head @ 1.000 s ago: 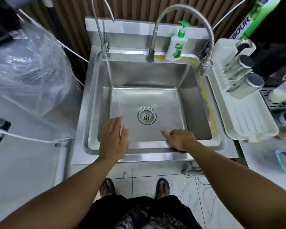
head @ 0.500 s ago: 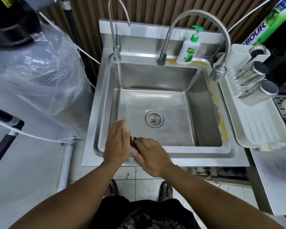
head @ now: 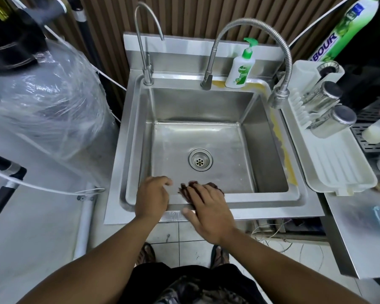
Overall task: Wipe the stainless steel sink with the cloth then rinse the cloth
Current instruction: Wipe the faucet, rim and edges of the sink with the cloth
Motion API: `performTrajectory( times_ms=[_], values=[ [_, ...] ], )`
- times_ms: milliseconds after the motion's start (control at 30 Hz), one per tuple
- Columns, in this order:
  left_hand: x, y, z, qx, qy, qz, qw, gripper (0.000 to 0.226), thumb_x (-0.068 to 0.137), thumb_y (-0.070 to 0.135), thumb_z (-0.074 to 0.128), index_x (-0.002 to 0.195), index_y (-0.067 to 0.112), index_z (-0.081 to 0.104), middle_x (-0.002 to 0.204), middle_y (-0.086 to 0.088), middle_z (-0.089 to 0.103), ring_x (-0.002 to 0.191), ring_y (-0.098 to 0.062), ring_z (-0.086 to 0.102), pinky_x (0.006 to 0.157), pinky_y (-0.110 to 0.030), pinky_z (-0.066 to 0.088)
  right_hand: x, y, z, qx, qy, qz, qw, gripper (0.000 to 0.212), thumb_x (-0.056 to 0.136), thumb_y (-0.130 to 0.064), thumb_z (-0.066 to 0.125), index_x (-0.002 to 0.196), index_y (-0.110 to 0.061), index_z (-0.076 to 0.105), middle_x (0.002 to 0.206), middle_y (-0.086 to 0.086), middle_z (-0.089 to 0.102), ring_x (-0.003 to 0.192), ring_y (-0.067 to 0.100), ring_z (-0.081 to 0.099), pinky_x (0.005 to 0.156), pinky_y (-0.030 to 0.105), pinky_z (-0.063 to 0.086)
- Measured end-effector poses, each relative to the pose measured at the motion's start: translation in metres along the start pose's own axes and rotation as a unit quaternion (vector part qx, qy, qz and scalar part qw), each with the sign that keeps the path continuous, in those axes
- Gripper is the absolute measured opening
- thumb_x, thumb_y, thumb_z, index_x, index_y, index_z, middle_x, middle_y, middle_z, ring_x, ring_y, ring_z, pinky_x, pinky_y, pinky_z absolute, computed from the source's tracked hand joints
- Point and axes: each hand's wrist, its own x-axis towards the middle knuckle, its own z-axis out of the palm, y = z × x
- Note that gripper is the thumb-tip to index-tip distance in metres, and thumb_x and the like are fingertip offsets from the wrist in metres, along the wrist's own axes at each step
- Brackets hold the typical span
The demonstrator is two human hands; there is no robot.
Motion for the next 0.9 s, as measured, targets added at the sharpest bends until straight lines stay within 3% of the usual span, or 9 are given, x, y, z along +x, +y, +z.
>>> performTrajectory(
  times_ms=[33, 100, 300, 400, 467, 600, 733, 833, 900],
  values=[
    [0.0, 0.002, -0.001, -0.002, 0.002, -0.013, 1.0, 0.039, 0.077, -0.015, 0.053, 0.072, 0.02, 0.071, 0.079, -0.001, 0.07, 0.074, -0.019, 0.062, 0.068, -0.029, 0.049, 0.005, -0.012, 0.003, 0.004, -0.006, -0.005, 1.0, 0.063, 0.102, -0.057, 0.037, 0.152, -0.019, 0.043, 0.152, 0.006, 0.046, 0.13, 0.031, 0.045, 0.112, 0.047, 0.034],
    [0.003, 0.006, -0.003, -0.005, 0.016, -0.052, 0.998, 0.032, 0.074, -0.013, 0.052, 0.059, 0.013, 0.062, 0.06, -0.003, 0.062, 0.061, -0.024, 0.058, 0.057, -0.038, 0.049, 0.015, -0.03, 0.007, 0.004, -0.018, -0.016, 1.0, 0.063, 0.102, -0.057, 0.034, 0.152, -0.019, 0.041, 0.152, 0.006, 0.045, 0.13, 0.03, 0.045, 0.113, 0.047, 0.032],
    [0.006, 0.004, 0.001, 0.004, 0.005, -0.087, 0.996, 0.029, 0.081, -0.007, 0.047, 0.061, 0.012, 0.056, 0.059, -0.005, 0.06, 0.063, -0.03, 0.057, 0.058, -0.042, 0.048, 0.015, -0.025, 0.005, 0.005, -0.009, -0.057, 0.998, 0.06, 0.102, -0.051, 0.038, 0.151, -0.016, 0.038, 0.152, 0.007, 0.046, 0.126, 0.029, 0.046, 0.111, 0.044, 0.036],
    [0.003, 0.005, 0.001, 0.002, -0.014, -0.062, 0.998, 0.028, 0.089, 0.0, 0.048, 0.074, 0.02, 0.062, 0.079, -0.001, 0.069, 0.078, -0.027, 0.062, 0.067, -0.036, 0.051, 0.01, 0.002, 0.0, -0.002, -0.021, -0.017, 1.0, 0.059, 0.101, -0.052, 0.039, 0.149, -0.016, 0.042, 0.146, 0.005, 0.051, 0.123, 0.029, 0.051, 0.105, 0.044, 0.04],
    [0.001, 0.008, -0.001, 0.024, -0.031, -0.04, 0.998, 0.02, 0.099, 0.024, 0.051, 0.106, 0.021, 0.069, 0.111, 0.001, 0.07, 0.105, -0.027, 0.062, 0.085, -0.036, 0.051, 0.002, 0.028, -0.004, -0.021, 0.001, 0.064, 0.998, 0.056, 0.101, -0.055, 0.035, 0.142, -0.019, 0.049, 0.133, 0.003, 0.06, 0.114, 0.03, 0.057, 0.098, 0.044, 0.043],
    [0.002, 0.008, 0.003, 0.117, -0.118, 0.008, 0.986, 0.077, 0.093, 0.072, 0.021, 0.152, 0.027, 0.039, 0.163, 0.0, 0.03, 0.151, -0.024, 0.024, 0.121, -0.046, 0.022, -0.013, 0.051, -0.016, -0.028, 0.041, 0.209, 0.977, 0.065, 0.1, -0.056, 0.02, 0.132, -0.015, 0.059, 0.125, 0.007, 0.064, 0.112, 0.032, 0.056, 0.1, 0.045, 0.04],
    [0.0, 0.004, 0.005, 0.112, -0.186, 0.103, 0.971, 0.094, 0.084, 0.084, -0.001, 0.159, 0.031, 0.019, 0.169, 0.006, 0.005, 0.156, -0.017, 0.007, 0.125, -0.047, 0.008, 0.004, 0.013, -0.021, 0.102, 0.043, 0.288, 0.951, 0.067, 0.097, -0.054, 0.015, 0.128, -0.012, 0.056, 0.131, 0.007, 0.058, 0.125, 0.029, 0.046, 0.116, 0.047, 0.028],
    [-0.008, 0.005, 0.004, 0.124, -0.23, 0.211, 0.942, 0.099, 0.083, 0.088, 0.021, 0.16, 0.027, 0.012, 0.169, 0.007, 0.002, 0.154, -0.01, 0.007, 0.125, -0.042, 0.009, 0.012, -0.019, -0.035, 0.317, 0.04, 0.289, 0.902, 0.051, 0.103, -0.046, 0.019, 0.114, -0.013, 0.057, 0.118, 0.005, 0.06, 0.117, 0.022, 0.047, 0.113, 0.047, 0.029],
    [-0.014, 0.008, 0.004, 0.146, -0.244, 0.259, 0.923, 0.103, 0.079, 0.084, 0.044, 0.16, 0.028, 0.013, 0.168, 0.01, 0.008, 0.152, -0.006, 0.011, 0.123, -0.038, 0.006, 0.011, -0.035, -0.044, 0.434, 0.01, 0.298, 0.85, 0.048, 0.109, -0.044, 0.023, 0.135, -0.021, 0.056, 0.139, 0.001, 0.057, 0.132, 0.018, 0.045, 0.117, 0.039, 0.028]
  ],
)
